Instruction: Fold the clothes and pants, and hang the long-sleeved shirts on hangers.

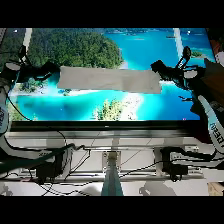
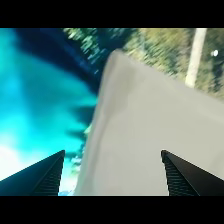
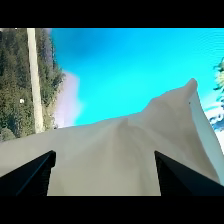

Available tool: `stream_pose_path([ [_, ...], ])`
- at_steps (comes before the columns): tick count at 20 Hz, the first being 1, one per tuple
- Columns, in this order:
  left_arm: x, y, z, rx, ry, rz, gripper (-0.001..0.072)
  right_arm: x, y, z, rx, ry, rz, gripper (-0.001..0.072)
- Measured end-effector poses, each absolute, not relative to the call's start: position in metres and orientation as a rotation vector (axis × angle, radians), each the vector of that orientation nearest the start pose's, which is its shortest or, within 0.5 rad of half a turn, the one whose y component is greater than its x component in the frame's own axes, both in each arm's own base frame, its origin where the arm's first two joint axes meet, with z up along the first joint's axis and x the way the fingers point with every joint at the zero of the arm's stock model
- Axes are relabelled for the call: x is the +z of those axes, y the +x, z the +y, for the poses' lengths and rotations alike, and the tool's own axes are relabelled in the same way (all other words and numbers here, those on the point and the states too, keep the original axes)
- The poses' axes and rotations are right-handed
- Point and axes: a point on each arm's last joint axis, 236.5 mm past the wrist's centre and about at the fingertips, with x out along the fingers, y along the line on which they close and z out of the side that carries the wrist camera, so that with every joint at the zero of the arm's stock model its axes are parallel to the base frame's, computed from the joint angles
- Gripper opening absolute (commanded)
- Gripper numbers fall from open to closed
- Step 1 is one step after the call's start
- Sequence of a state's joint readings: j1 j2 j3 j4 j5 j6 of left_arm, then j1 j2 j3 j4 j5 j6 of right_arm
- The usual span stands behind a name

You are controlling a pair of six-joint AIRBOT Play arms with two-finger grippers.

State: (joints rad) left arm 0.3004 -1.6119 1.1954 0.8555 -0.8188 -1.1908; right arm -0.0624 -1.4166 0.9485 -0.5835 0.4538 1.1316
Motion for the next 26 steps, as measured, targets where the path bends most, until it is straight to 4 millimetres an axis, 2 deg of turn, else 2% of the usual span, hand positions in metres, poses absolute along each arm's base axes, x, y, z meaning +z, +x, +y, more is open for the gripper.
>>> stream_pose_path([
  [2, -0.073, 0.470, 0.029, -0.111, -0.590, 1.111, 0.0713, -0.018, 0.487, 0.058, 0.123, 0.620, 0.794, 0.0688],
  [5, -0.093, 0.462, 0.015, -0.137, -0.595, 1.180, 0.0707, -0.019, 0.485, 0.060, 0.135, 0.613, 0.810, 0.0685],
  [6, -0.097, 0.462, 0.008, -0.149, -0.592, 1.190, 0.0707, -0.020, 0.483, 0.062, 0.141, 0.613, 0.816, 0.0646],
  [7, -0.100, 0.463, 0.000, -0.159, -0.583, 1.196, 0.0693, -0.020, 0.482, 0.064, 0.146, 0.610, 0.822, 0.0540],
  [8, -0.103, 0.465, -0.008, -0.173, -0.561, 1.198, 0.0601, -0.020, 0.482, 0.066, 0.153, 0.608, 0.825, 0.0413],
  [9, -0.105, 0.467, -0.014, -0.187, -0.534, 1.197, 0.0391, -0.019, 0.482, 0.069, 0.161, 0.604, 0.826, 0.0340],
  [10, -0.107, 0.468, -0.023, -0.212, -0.496, 1.199, 0.0155, -0.017, 0.483, 0.075, 0.174, 0.597, 0.825, 0.0316],
  [11, -0.106, 0.468, -0.030, -0.238, -0.468, 1.205, 0.0015, -0.013, 0.484, 0.081, 0.190, 0.589, 0.821, 0.0261],
  [12, -0.103, 0.467, -0.038, -0.282, -0.423, 1.216, 0.0012, -0.008, 0.486, 0.089, 0.209, 0.577, 0.816, 0.0140],
  [13, -0.092, 0.476, -0.044, -0.306, -0.408, 1.194, 0.0011, -0.001, 0.488, 0.098, 0.231, 0.564, 0.807, 0.0041],
  [14, -0.078, 0.481, -0.049, -0.341, -0.389, 1.180, 0.0011, 0.007, 0.491, 0.109, 0.257, 0.549, 0.796, 0.0019],
  [16, -0.046, 0.480, -0.061, -0.430, -0.355, 1.184, 0.0011, 0.023, 0.494, 0.134, 0.316, 0.515, 0.774, 0.0018],
  [18, -0.005, 0.473, -0.070, -0.511, -0.318, 1.173, 0.0012, 0.033, 0.494, 0.165, 0.379, 0.479, 0.766, 0.0018],
  [21, 0.061, 0.442, -0.080, -0.615, -0.252, 1.161, 0.0012, 0.031, 0.486, 0.220, 0.468, 0.463, 0.798, 0.0018],
  [24, 0.120, 0.406, -0.086, -0.670, -0.180, 1.114, 0.0012, 0.013, 0.468, 0.292, 0.561, 0.468, 0.877, 0.0018],
  [26, 0.151, 0.388, -0.088, -0.684, -0.137, 1.064, 0.0013, 0.000, 0.447, 0.349, 0.638, 0.469, 0.945, 0.0018],
])
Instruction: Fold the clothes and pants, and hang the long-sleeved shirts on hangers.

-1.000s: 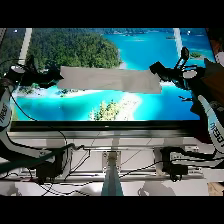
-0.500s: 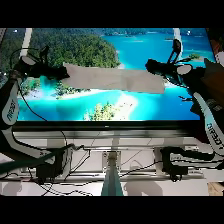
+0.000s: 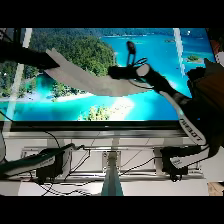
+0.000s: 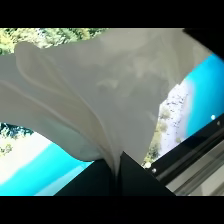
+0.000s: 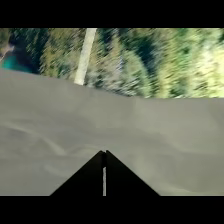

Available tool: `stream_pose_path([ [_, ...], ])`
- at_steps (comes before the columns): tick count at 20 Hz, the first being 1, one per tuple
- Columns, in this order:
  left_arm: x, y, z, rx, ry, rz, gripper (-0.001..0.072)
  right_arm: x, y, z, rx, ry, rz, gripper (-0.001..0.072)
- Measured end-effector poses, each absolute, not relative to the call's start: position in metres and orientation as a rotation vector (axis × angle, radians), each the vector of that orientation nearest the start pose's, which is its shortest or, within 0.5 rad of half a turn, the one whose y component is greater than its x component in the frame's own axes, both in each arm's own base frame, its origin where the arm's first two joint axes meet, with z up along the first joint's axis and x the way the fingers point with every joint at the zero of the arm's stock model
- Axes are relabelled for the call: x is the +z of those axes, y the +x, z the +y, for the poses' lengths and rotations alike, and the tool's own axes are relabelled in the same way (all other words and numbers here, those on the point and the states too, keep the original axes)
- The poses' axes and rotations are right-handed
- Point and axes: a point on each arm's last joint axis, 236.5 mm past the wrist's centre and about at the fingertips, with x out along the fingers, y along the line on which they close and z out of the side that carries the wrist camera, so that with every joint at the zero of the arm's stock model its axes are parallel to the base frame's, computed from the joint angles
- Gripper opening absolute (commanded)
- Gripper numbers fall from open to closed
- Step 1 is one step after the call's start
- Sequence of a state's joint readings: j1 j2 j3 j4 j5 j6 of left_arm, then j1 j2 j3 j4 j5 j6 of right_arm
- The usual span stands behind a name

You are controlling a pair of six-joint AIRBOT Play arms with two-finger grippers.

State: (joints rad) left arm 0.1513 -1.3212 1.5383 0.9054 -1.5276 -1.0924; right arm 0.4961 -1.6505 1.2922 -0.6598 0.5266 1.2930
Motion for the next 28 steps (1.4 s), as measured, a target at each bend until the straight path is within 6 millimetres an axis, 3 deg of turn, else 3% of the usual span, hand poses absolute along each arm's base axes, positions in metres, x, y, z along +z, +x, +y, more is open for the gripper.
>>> stream_pose_path([
  [2, 0.172, 0.376, -0.089, -0.685, -0.107, 1.022, 0.0013, -0.011, 0.418, 0.408, 0.728, 0.461, 1.018, 0.0018],
  [5, 0.185, 0.369, -0.089, -0.680, -0.087, 0.992, 0.0013, -0.016, 0.363, 0.487, 0.876, 0.417, 1.089, 0.0018],
  [8, 0.185, 0.369, -0.089, -0.679, -0.086, 0.992, 0.0012, -0.013, 0.332, 0.522, 0.962, 0.338, 1.091, 0.0018],
  [10, 0.179, 0.371, -0.092, -0.681, -0.101, 1.008, 0.0012, -0.013, 0.340, 0.517, 0.964, 0.263, 1.063, 0.0018],
  [12, 0.169, 0.379, -0.101, -0.666, -0.155, 1.031, 0.0012, -0.013, 0.365, 0.491, 0.929, 0.197, 1.048, 0.0018],
  [15, 0.147, 0.394, -0.129, -0.644, -0.256, 1.058, 0.0013, -0.012, 0.421, 0.417, 0.814, 0.131, 1.057, 0.0018],
  [18, 0.133, 0.408, -0.197, -0.716, -0.380, 1.036, 0.0013, -0.013, 0.463, 0.317, 0.670, 0.111, 1.129, 0.0018],
  [20, 0.125, 0.413, -0.249, -0.772, -0.446, 1.018, 0.0025, -0.017, 0.478, 0.242, 0.566, 0.129, 1.206, 0.0018],
  [21, 0.120, 0.415, -0.278, -0.796, -0.472, 1.006, 0.0193, -0.019, 0.481, 0.210, 0.526, 0.138, 1.241, 0.0051],
  [22, 0.113, 0.415, -0.304, -0.812, -0.487, 0.996, 0.0528, -0.021, 0.480, 0.177, 0.491, 0.153, 1.284, 0.0280],
  [23, 0.104, 0.414, -0.324, -0.821, -0.495, 0.992, 0.0720, -0.023, 0.478, 0.149, 0.459, 0.169, 1.316, 0.0487],
  [26, 0.081, 0.414, -0.365, -0.834, -0.485, 0.968, 0.0711, -0.026, 0.470, 0.086, 0.388, 0.232, 1.390, 0.0511],
  [28, 0.075, 0.417, -0.372, -0.839, -0.464, 0.942, 0.0712, -0.033, 0.464, 0.068, 0.378, 0.276, 1.421, 0.0543],
])
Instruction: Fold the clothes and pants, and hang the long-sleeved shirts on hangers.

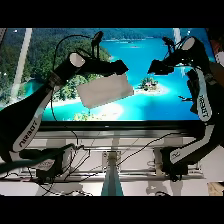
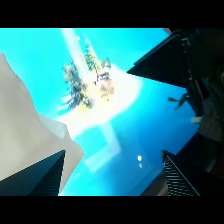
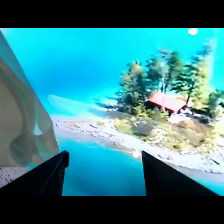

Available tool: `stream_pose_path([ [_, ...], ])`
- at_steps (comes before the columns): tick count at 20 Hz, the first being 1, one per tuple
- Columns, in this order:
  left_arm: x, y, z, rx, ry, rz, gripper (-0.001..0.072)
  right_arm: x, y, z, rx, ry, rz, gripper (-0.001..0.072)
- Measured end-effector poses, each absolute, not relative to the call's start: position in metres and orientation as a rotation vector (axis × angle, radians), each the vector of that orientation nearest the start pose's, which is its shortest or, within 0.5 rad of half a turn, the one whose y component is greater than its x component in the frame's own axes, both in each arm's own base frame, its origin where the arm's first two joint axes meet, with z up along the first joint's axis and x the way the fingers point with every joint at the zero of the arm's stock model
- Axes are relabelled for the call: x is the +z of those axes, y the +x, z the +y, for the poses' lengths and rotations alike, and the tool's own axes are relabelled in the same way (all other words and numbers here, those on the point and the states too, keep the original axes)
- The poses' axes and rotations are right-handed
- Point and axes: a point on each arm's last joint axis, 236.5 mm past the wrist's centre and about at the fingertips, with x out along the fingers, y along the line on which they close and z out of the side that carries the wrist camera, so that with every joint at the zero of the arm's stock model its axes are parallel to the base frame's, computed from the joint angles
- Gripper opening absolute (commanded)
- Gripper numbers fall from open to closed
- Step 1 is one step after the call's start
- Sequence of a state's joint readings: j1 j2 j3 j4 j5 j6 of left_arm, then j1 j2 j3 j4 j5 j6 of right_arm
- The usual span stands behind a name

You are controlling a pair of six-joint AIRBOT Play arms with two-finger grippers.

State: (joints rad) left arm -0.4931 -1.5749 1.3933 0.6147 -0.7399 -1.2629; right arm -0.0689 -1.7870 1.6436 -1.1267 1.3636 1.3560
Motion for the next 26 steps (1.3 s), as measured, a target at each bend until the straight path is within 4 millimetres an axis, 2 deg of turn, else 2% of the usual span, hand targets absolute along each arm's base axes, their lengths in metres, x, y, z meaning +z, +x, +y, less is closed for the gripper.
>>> stream_pose_path([
  [1, 0.074, 0.420, -0.371, -0.840, -0.452, 0.929, 0.0712, -0.038, 0.461, 0.066, 0.390, 0.302, 1.440, 0.0563],
  [3, 0.076, 0.426, -0.364, -0.842, -0.429, 0.904, 0.0711, -0.052, 0.454, 0.079, 0.449, 0.380, 1.477, 0.0615],
  [4, 0.077, 0.429, -0.358, -0.842, -0.421, 0.896, 0.0711, -0.060, 0.451, 0.092, 0.493, 0.430, 1.496, 0.0651],
  [8, 0.082, 0.436, -0.334, -0.842, -0.407, 0.897, 0.0711, -0.089, 0.437, 0.166, 0.654, 0.569, 1.566, 0.0650],
  [9, 0.082, 0.437, -0.328, -0.841, -0.407, 0.901, 0.0711, -0.096, 0.433, 0.185, 0.681, 0.573, 1.578, 0.0618],
  [11, 0.083, 0.441, -0.315, -0.831, -0.413, 0.908, 0.0710, -0.104, 0.423, 0.229, 0.743, 0.568, 1.590, 0.0505],
  [12, 0.084, 0.443, -0.309, -0.827, -0.417, 0.910, 0.0710, -0.107, 0.420, 0.247, 0.761, 0.553, 1.584, 0.0375],
  [14, 0.086, 0.447, -0.294, -0.819, -0.419, 0.912, 0.0686, -0.113, 0.418, 0.275, 0.796, 0.466, 1.549, 0.0038],
  [16, 0.094, 0.450, -0.278, -0.818, -0.402, 0.891, 0.0545, -0.109, 0.420, 0.293, 0.838, 0.366, 1.501, 0.0018],
  [17, 0.102, 0.451, -0.268, -0.819, -0.389, 0.873, 0.0453, -0.105, 0.424, 0.297, 0.850, 0.319, 1.475, 0.0018],
  [18, 0.110, 0.452, -0.257, -0.814, -0.371, 0.852, 0.0260, -0.098, 0.430, 0.297, 0.853, 0.267, 1.449, 0.0017],
  [19, 0.119, 0.453, -0.243, -0.801, -0.350, 0.831, 0.0007, -0.086, 0.437, 0.293, 0.852, 0.214, 1.416, 0.0018],
  [21, 0.142, 0.453, -0.211, -0.764, -0.291, 0.777, 0.0012, -0.055, 0.455, 0.277, 0.812, 0.140, 1.344, 0.0018],
  [23, 0.165, 0.450, -0.177, -0.706, -0.228, 0.726, 0.0012, -0.010, 0.476, 0.248, 0.738, 0.099, 1.245, 0.0018],
  [26, 0.202, 0.439, -0.129, -0.604, -0.128, 0.643, 0.0013, 0.069, 0.490, 0.182, 0.599, 0.083, 1.117, 0.0018],
])
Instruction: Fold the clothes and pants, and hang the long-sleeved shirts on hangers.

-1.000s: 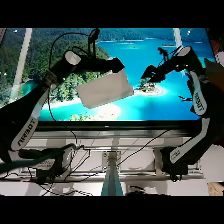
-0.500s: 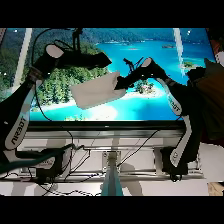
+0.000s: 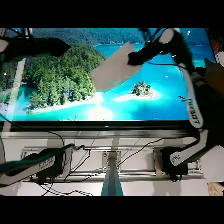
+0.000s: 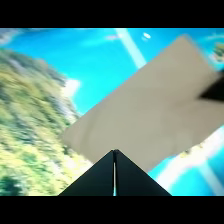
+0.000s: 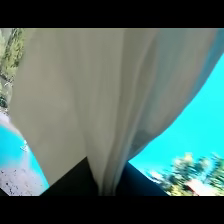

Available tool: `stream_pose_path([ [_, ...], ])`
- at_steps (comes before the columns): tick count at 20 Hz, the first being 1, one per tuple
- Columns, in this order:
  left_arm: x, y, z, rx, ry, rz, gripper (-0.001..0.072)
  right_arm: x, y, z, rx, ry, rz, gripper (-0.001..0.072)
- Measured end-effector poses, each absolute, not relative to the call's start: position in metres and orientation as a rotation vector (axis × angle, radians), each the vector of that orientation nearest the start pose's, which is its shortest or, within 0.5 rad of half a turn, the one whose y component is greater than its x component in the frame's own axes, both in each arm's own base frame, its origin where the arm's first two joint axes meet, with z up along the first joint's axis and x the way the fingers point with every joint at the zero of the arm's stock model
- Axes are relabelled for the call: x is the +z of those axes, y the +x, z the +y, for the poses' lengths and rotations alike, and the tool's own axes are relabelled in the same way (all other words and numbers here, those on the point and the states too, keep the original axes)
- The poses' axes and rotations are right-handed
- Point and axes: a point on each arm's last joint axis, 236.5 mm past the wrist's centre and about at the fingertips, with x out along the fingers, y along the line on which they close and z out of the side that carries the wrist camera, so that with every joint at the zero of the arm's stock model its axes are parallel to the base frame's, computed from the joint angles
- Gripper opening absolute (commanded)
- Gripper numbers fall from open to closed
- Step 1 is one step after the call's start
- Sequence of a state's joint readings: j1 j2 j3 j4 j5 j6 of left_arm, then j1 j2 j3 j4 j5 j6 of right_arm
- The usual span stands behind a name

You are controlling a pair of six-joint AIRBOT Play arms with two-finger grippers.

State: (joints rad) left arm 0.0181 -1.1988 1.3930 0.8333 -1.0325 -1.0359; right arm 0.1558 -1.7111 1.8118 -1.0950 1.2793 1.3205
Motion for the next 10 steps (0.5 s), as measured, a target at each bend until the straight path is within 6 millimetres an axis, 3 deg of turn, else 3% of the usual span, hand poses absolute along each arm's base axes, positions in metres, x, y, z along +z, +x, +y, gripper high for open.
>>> stream_pose_path([
  [2, 0.224, 0.430, -0.105, -0.549, -0.086, 0.591, 0.0013, 0.116, 0.485, 0.122, 0.466, 0.080, 1.065, 0.0018],
  [5, 0.249, 0.417, -0.089, -0.504, -0.051, 0.535, 0.0013, 0.174, 0.452, 0.017, 0.205, 0.099, 1.022, 0.0018],
  [7, 0.258, 0.412, -0.085, -0.492, -0.039, 0.515, 0.0013, 0.206, 0.413, -0.059, -0.008, 0.132, 1.004, 0.0018],
  [10, 0.263, 0.408, -0.082, -0.483, -0.030, 0.504, 0.0013, 0.239, 0.339, -0.156, -0.343, 0.232, 0.969, 0.0018],
])
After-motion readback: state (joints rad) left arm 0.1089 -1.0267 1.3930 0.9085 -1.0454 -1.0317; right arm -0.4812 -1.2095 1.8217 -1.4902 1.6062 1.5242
